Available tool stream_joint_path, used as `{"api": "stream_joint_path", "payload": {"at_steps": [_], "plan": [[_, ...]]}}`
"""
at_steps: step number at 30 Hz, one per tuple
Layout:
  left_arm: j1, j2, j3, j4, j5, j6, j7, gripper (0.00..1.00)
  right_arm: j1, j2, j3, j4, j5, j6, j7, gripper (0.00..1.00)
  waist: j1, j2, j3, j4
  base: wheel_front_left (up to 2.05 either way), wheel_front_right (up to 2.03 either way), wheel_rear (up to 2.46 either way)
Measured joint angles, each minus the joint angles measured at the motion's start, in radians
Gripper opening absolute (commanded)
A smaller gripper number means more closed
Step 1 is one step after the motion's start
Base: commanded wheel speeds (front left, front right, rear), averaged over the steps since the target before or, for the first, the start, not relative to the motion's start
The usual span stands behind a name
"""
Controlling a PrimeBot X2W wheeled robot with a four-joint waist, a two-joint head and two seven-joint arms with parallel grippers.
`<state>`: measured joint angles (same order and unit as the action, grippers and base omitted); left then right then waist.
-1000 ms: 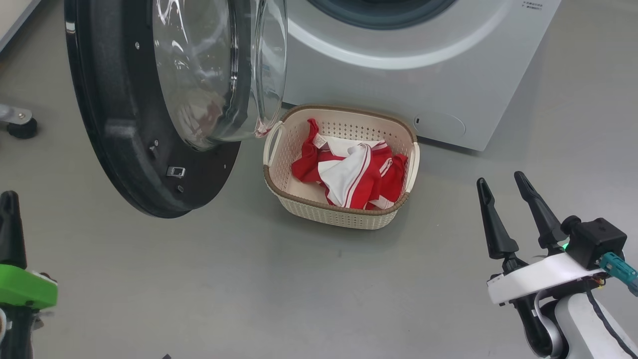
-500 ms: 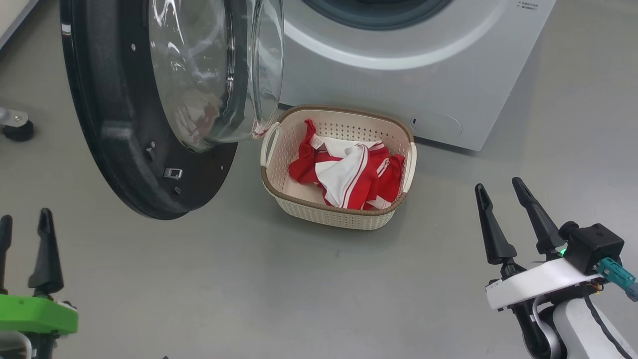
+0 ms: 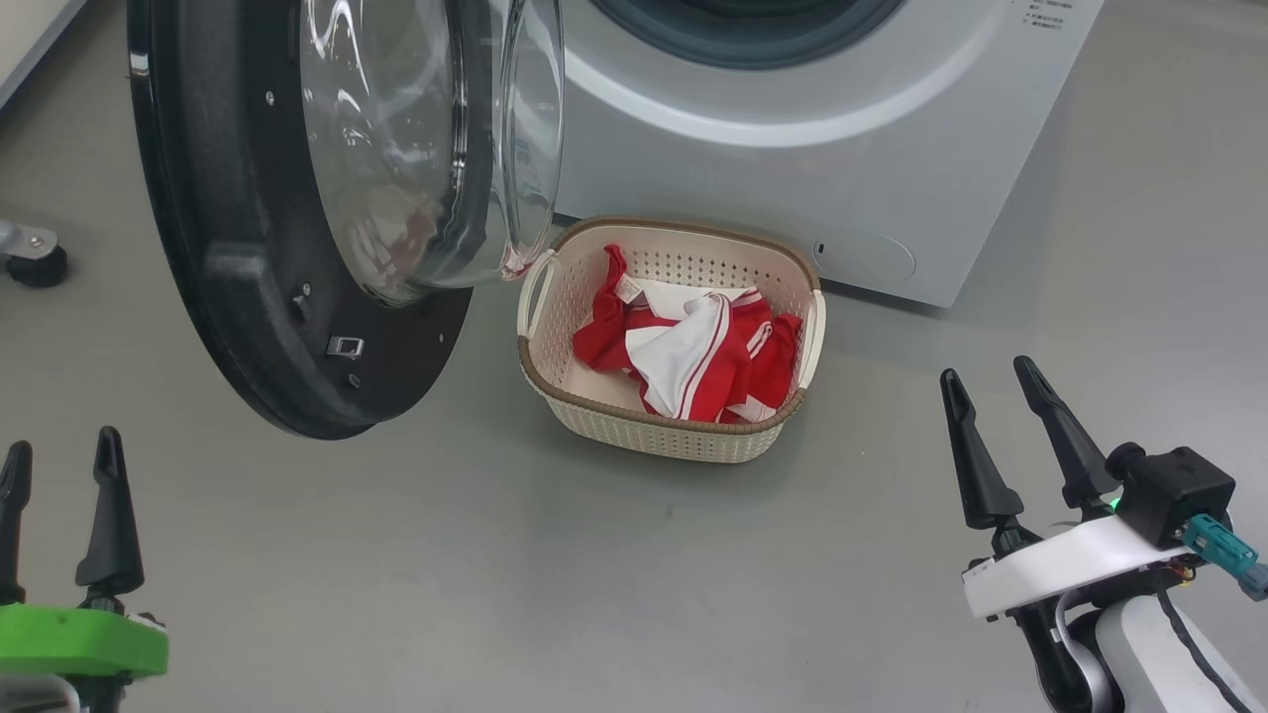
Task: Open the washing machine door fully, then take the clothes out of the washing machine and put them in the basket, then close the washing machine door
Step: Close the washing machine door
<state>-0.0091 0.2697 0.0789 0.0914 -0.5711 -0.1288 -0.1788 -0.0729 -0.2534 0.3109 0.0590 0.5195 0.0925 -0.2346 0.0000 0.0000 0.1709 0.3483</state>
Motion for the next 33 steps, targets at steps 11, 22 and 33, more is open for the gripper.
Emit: {"api": "stream_joint_path", "payload": {"at_steps": [11, 22, 33], "plan": [[0.004, 0.024, -0.021, 0.028, 0.0, 0.0, -0.019, 1.0, 0.001, 0.002, 0.006, 0.0, 0.0, 0.0, -0.001, 1.0, 0.0, 0.0, 0.0, 0.0, 0.0, 0.0, 0.0], [0.004, 0.03, -0.041, 0.047, -0.001, 0.0, -0.036, 1.0, 0.002, 0.002, 0.005, 0.0, 0.0, 0.0, -0.001, 1.0, 0.0, 0.0, 0.009, 0.002, 0.0, 0.0, 0.0], [0.004, 0.034, -0.053, 0.063, -0.009, 0.0, -0.048, 1.0, 0.002, 0.002, 0.002, -0.001, 0.0, 0.0, -0.001, 1.0, 0.0, 0.0, 0.015, 0.004, 0.0, 0.0, 0.0]]}}
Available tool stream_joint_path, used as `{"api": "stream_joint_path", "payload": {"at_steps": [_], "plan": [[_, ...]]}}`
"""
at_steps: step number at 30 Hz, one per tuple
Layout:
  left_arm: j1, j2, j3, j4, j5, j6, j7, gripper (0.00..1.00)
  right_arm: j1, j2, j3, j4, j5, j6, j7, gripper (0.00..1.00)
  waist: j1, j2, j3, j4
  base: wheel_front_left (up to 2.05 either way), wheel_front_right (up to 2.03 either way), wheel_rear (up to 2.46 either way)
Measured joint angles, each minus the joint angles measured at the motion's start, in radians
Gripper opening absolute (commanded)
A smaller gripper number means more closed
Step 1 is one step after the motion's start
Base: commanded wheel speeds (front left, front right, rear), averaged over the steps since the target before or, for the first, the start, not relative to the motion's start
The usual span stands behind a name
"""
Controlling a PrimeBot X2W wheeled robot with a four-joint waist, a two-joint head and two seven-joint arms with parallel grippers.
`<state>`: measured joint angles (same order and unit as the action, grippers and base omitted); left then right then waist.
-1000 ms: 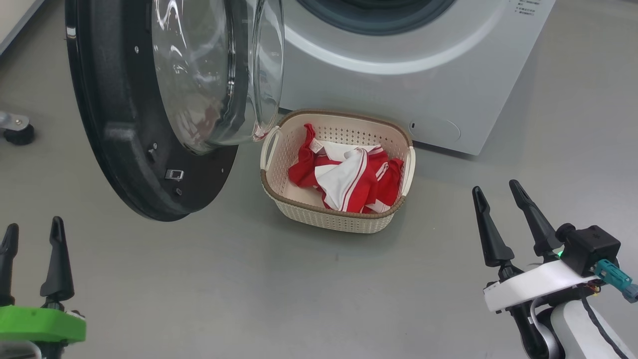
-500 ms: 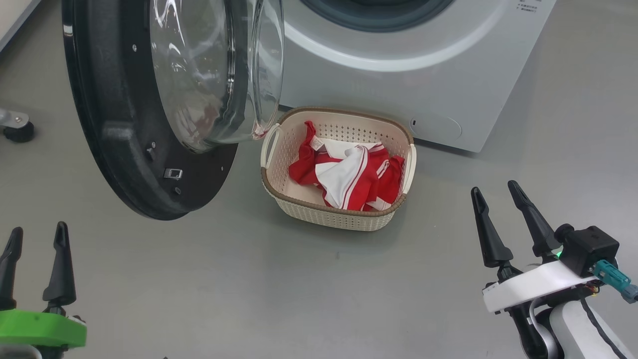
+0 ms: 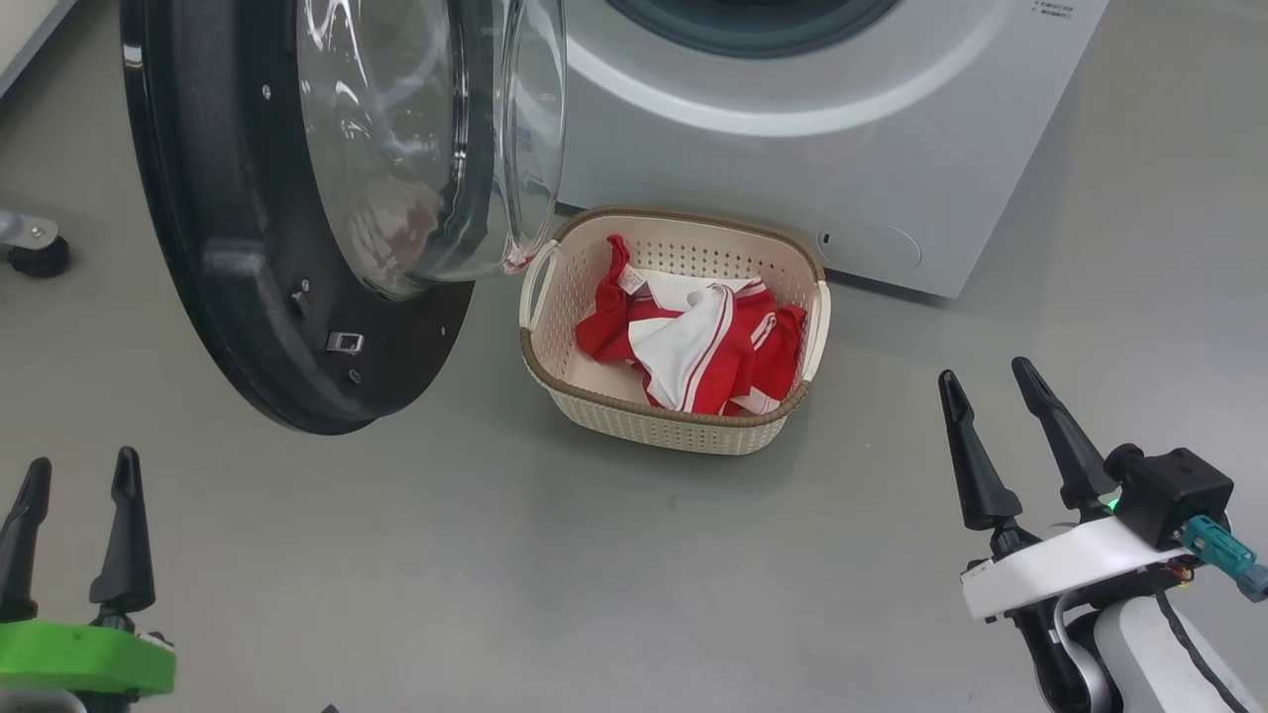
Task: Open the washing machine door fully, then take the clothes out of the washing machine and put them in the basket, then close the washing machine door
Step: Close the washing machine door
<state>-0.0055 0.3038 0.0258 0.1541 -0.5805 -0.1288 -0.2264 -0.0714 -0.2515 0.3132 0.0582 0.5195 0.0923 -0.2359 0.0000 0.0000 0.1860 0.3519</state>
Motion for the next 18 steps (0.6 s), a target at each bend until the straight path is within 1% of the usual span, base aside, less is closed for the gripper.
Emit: {"api": "stream_joint_path", "payload": {"at_steps": [18], "plan": [[-0.004, 0.013, -0.012, 0.023, -0.008, 0.0, -0.005, 1.0, 0.0, 0.0, -0.002, 0.0, 0.0, 0.0, 0.0, 1.0, 0.0, 0.0, 0.006, 0.001, 0.0, 0.0, 0.0]]}}
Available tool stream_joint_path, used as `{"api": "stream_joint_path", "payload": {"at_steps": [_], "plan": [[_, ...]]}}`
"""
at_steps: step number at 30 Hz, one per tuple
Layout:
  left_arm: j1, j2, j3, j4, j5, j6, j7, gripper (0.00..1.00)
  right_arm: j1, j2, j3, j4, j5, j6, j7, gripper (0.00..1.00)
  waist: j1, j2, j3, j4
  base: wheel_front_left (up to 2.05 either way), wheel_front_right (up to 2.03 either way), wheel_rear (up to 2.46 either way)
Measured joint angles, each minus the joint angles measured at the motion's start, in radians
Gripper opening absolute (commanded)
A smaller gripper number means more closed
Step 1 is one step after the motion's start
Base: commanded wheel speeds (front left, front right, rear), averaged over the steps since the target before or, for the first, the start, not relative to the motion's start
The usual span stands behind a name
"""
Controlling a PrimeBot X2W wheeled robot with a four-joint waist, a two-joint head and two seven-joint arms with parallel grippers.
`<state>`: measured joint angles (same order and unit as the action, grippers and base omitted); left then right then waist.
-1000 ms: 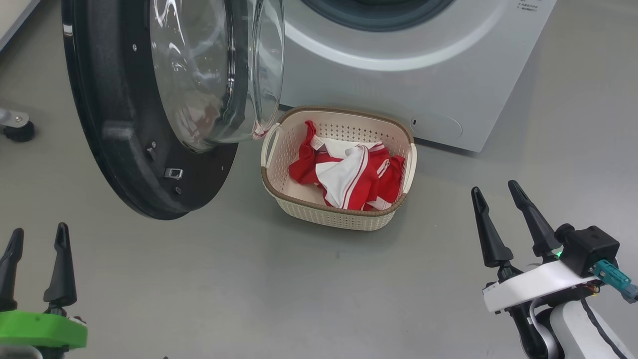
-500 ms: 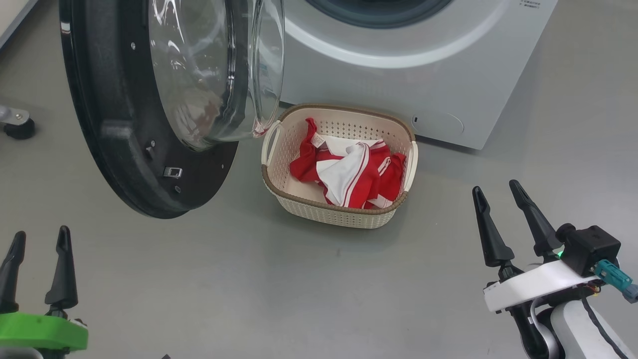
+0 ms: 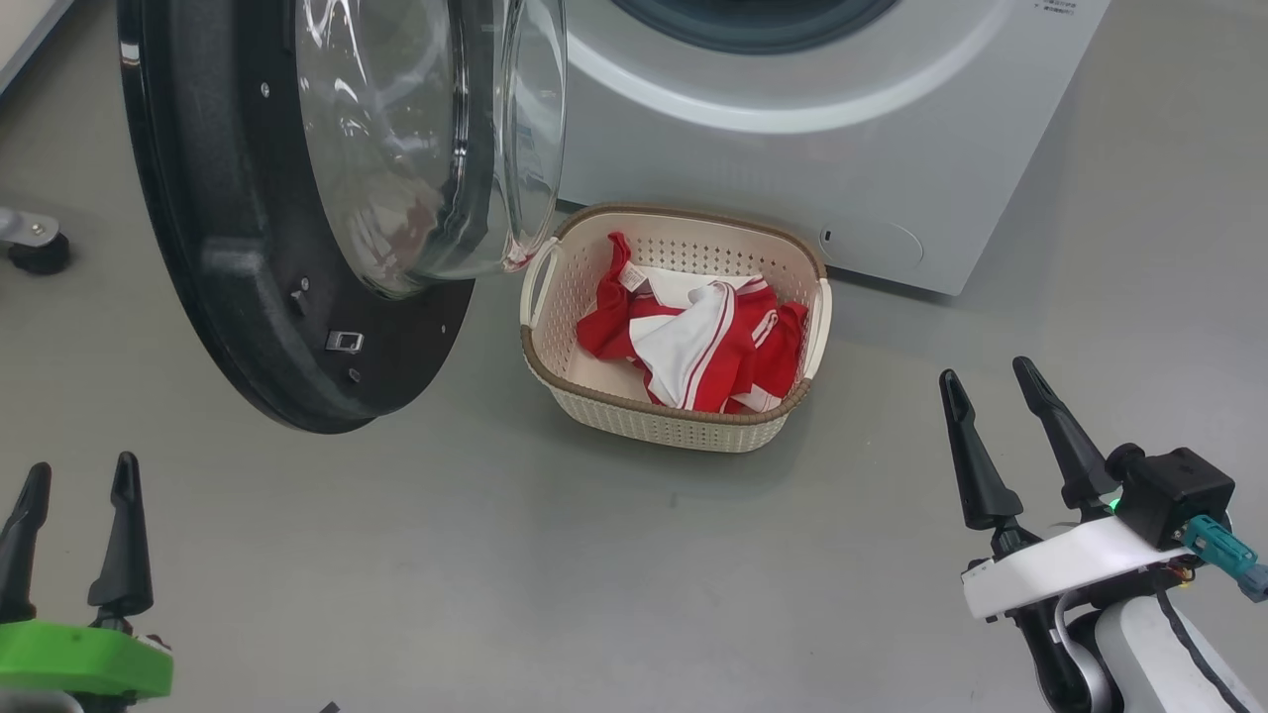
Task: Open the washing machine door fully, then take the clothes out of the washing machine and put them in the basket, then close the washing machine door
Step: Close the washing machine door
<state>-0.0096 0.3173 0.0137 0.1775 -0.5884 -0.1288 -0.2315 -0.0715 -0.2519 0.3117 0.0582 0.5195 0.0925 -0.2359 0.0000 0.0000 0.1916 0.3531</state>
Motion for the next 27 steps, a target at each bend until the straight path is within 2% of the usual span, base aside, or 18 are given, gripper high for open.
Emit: {"api": "stream_joint_path", "payload": {"at_steps": [2, 3, 4, 6, 18, 22, 27], "plan": [[-0.001, 0.001, -0.001, 0.002, -0.002, 0.0, 0.0, 1.0, 0.0, 0.0, 0.0, 0.0, 0.0, 0.0, 0.0, 1.0, 0.0, 0.0, 0.001, 0.0, 0.0, 0.0, 0.0], [-0.001, 0.002, -0.003, 0.002, -0.004, 0.0, -0.003, 0.89, 0.0, 0.0, 0.0, 0.0, 0.0, 0.0, 0.0, 1.0, 0.0, 0.0, 0.001, 0.0, 0.0, 0.0, 0.0], [-0.001, 0.004, -0.005, 0.003, -0.007, 0.0, -0.008, 0.49, 0.0, 0.0, 0.0, 0.0, 0.0, 0.0, 0.0, 1.0, 0.0, 0.0, 0.002, 0.0, 0.0, 0.0, 0.0], [-0.001, 0.006, -0.005, 0.004, -0.011, 0.0, -0.008, 0.0, 0.0, 0.0, 0.0, 0.0, 0.0, 0.0, 0.0, 1.0, 0.0, 0.0, 0.003, -0.001, 0.0, 0.0, 0.0], [-0.028, 0.049, -0.022, -0.006, -0.027, 0.0, -0.007, 0.0, 0.0, 0.0, 0.0, 0.0, 0.0, 0.0, -0.003, 1.0, 0.0, 0.0, 0.013, -0.006, 0.0, 0.0, 0.0], [-0.057, 0.04, -0.019, -0.009, -0.137, 0.0, 0.039, 0.0, 0.0, -0.002, 0.0, 0.001, 0.0, 0.0, -0.004, 1.0, 0.0, 0.0, 0.013, -0.007, 0.0, 0.0, 0.0], [-0.097, 0.005, 0.036, -0.002, -0.308, 0.0, 0.115, 0.0, -0.001, -0.002, 0.0, 0.001, 0.0, 0.0, -0.004, 1.0, 0.0, 0.0, 0.012, -0.006, 0.0, 0.0, 0.0]]}}
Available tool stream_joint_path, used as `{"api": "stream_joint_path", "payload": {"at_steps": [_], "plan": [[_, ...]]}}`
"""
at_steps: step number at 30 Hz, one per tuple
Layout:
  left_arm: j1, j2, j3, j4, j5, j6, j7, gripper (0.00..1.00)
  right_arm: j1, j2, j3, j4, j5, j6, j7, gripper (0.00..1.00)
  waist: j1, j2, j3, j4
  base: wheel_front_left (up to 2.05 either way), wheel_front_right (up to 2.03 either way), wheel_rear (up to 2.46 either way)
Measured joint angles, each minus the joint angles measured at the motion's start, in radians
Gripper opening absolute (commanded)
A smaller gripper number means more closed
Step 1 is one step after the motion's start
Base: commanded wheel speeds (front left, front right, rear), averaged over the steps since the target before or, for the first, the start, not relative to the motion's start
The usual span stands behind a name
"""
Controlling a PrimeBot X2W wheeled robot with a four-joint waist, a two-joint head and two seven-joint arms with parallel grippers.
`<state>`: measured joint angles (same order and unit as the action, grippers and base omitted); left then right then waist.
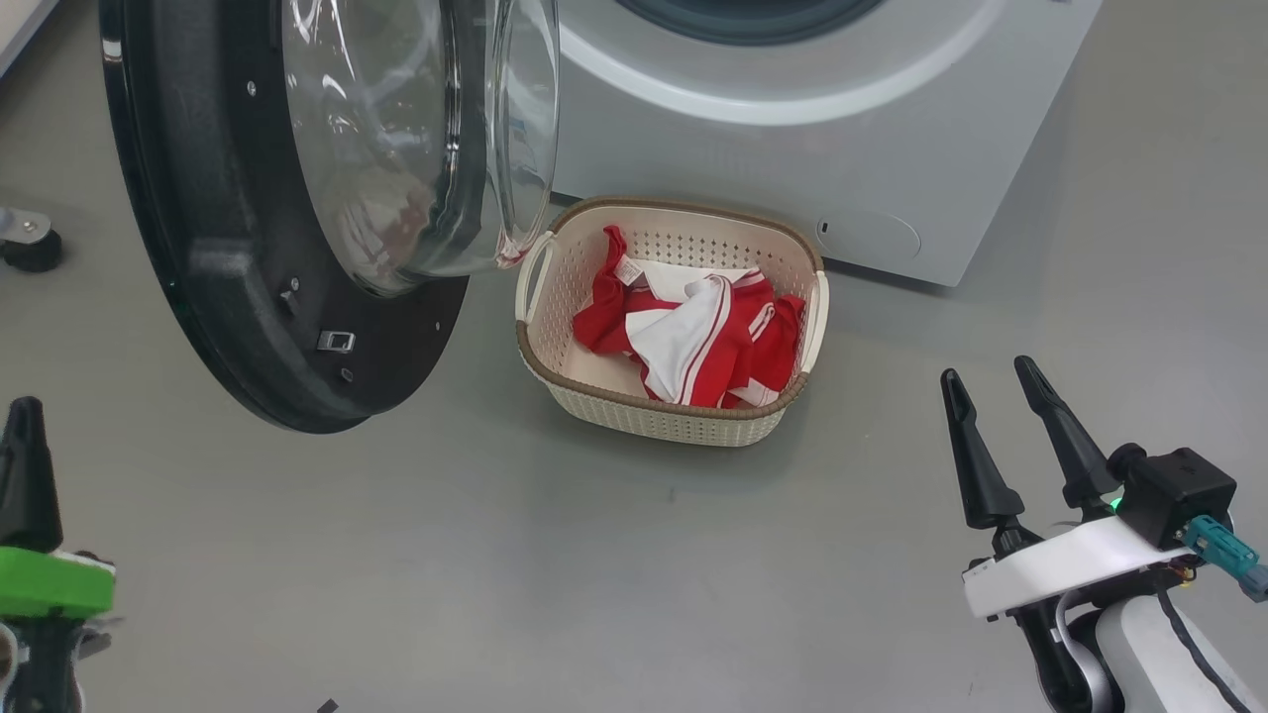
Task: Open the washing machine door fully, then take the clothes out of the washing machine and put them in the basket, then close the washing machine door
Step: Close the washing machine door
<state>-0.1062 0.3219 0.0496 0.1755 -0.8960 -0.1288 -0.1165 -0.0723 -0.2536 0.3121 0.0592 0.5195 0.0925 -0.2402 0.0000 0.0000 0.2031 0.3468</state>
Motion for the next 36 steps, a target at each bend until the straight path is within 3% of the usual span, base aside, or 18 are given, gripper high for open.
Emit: {"api": "stream_joint_path", "payload": {"at_steps": [5, 7, 13, 16, 20, 27, 36], "plan": [[-0.055, -0.062, 0.101, 0.035, -0.244, 0.002, 0.112, 0.0, 0.0, 0.0, 0.001, 0.0, 0.0, 0.0, 0.0, 1.0, 0.0, 0.0, 0.001, -0.001, 0.0, 0.0, 0.0], [-0.08, -0.09, 0.149, 0.04, -0.344, 0.023, 0.146, 0.0, 0.0, 0.0, 0.002, 0.001, 0.0, 0.0, 0.0, 1.0, 0.0, 0.0, 0.002, -0.003, 0.0, 0.0, 0.0], [-0.168, -0.193, 0.263, 0.046, -0.67, 0.109, 0.302, 0.0, 0.0, 0.001, 0.004, 0.001, 0.0, 0.0, 0.0, 1.0, 0.0, 0.0, 0.004, -0.009, 0.0, 0.0, 0.0], [-0.209, -0.209, 0.299, 0.047, -0.772, 0.171, 0.352, 0.0, 0.0, 0.001, 0.005, 0.002, 0.0, 0.0, 0.0, 1.0, 0.0, 0.0, 0.006, -0.013, 0.0, 0.0, 0.0], [-0.237, -0.207, 0.346, 0.047, -0.853, 0.243, 0.407, 0.0, 0.0, 0.001, 0.009, 0.003, 0.0, 0.0, 0.0, 1.0, 0.0, 0.0, 0.008, -0.018, 0.0, 0.0, 0.0], [-0.273, -0.207, 0.39, 0.063, -0.951, 0.256, 0.465, 0.0, -0.001, 0.001, 0.017, 0.006, 0.0, 0.001, 0.0, 1.0, 0.0, 0.0, 0.011, -0.027, 0.0, 0.0, 0.0], [-0.274, -0.164, 0.348, 0.09, -0.96, 0.257, 0.545, 0.0, -0.002, 0.002, 0.021, 0.012, 0.0, 0.002, 0.0, 1.0, 0.0, 0.0, 0.008, -0.042, 0.0, 0.0, 0.0]]}}
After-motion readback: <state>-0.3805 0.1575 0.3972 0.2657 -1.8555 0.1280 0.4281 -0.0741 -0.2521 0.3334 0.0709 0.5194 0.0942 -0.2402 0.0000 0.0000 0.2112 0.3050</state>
